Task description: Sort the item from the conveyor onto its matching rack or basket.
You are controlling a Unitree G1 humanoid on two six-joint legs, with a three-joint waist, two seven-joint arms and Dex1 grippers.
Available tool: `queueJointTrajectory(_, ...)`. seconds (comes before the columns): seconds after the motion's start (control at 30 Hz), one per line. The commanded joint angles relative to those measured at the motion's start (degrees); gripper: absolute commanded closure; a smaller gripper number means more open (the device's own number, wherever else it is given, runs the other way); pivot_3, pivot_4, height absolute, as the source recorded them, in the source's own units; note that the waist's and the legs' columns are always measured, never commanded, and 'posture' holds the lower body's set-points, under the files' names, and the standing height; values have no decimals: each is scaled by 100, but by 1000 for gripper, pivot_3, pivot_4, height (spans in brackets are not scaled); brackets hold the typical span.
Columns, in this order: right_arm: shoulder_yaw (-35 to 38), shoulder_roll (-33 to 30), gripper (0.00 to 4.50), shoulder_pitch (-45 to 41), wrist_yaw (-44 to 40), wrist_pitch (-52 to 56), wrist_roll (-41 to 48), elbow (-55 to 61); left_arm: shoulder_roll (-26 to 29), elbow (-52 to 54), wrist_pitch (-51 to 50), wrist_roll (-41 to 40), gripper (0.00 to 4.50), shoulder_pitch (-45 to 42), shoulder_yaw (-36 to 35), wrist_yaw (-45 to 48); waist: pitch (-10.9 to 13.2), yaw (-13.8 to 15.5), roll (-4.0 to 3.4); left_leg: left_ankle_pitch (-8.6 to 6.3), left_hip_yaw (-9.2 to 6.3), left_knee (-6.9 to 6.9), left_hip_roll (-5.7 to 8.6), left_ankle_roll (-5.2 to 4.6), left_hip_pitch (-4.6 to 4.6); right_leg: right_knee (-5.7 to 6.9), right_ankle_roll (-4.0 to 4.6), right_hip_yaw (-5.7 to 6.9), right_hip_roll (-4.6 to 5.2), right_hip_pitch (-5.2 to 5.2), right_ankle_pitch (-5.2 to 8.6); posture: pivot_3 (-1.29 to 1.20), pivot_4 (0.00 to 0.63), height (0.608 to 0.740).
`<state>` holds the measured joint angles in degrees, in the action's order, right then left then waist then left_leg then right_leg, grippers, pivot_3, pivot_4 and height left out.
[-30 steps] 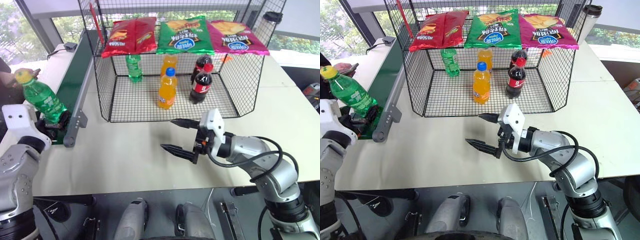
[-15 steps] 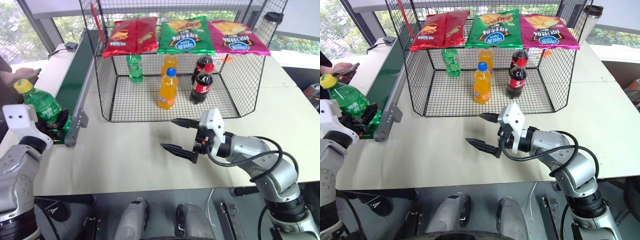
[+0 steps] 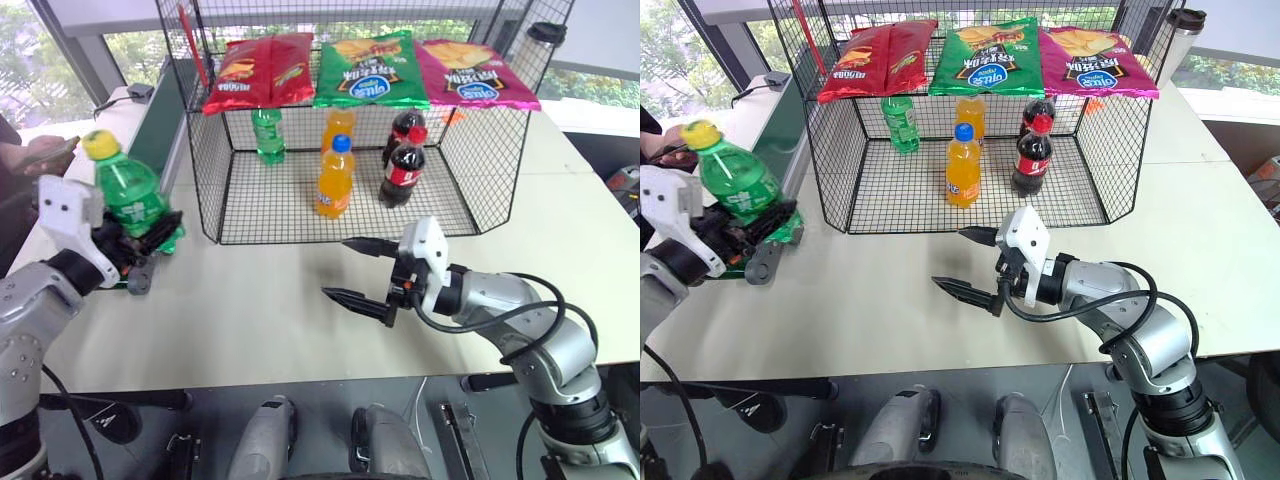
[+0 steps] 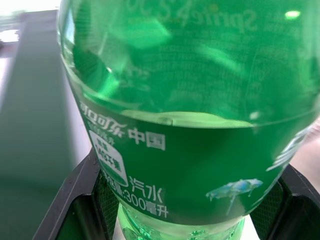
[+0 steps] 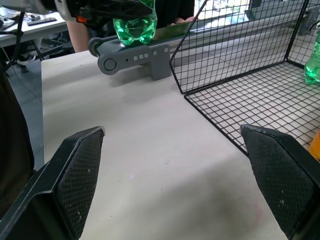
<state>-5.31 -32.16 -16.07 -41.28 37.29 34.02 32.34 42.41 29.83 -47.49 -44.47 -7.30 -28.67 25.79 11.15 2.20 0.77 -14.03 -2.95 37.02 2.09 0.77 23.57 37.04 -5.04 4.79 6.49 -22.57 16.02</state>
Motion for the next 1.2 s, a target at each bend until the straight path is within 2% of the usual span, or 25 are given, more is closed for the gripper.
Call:
queueJointTrajectory(0.03, 116, -22, 0, -3, 48, 11, 77, 183, 58, 400, 1, -142, 1830, -198, 342, 82, 0, -2, 0, 0, 0, 0, 0, 0, 0, 0, 0, 0, 0, 0, 0, 0, 150, 739)
queueJointTrajectory(0.13, 122, -15, 0, -16, 121, 66, 87, 216, -198, 269, 158, 164, 1830, -445, 908, -125, 1, 7, -1, 0, -1, -1, 0, 0, 0, 2, 0, 0, -1, -1, 0, 0, 150, 739)
queueJointTrajectory(0.43, 152, -29, 0, 18, 362, 253, 50, 257, -1792, -894, 1312, 2053, 1830, -1329, 2600, -1239, 1, 10, 3, 1, 2, 2, 5, -2, 0, 4, -2, 1, -11, 3, -1, 0, 150, 739)
queueJointTrajectory(0.6, 167, -68, 0, 82, 514, 276, -57, 268, -2330, -1534, 1739, 2644, 1830, -1676, 2820, -1561, 2, -5, 4, 1, 3, 2, 2, -2, 1, 5, -3, 2, -16, 1, -1, 0, 150, 739)
queueJointTrajectory(0.83, 141, -20, 0, 156, 823, 199, -412, 83, -2788, -2458, 2334, 3147, 1830, -2004, 2894, -1657, 2, 6, 4, 1, 2, 8, 3, -3, 1, 8, -3, 8, -16, 3, -2, 0, 150, 739)
queueJointTrajectory(1.2, 65, 27, 0, 376, 805, -162, -856, -184, -3073, -3622, 2983, 3466, 1830, -2599, 2747, -1699, 3, -3, 6, 1, 3, 9, 5, -3, 2, 10, -5, 10, -16, 3, -2, 0, 150, 739)
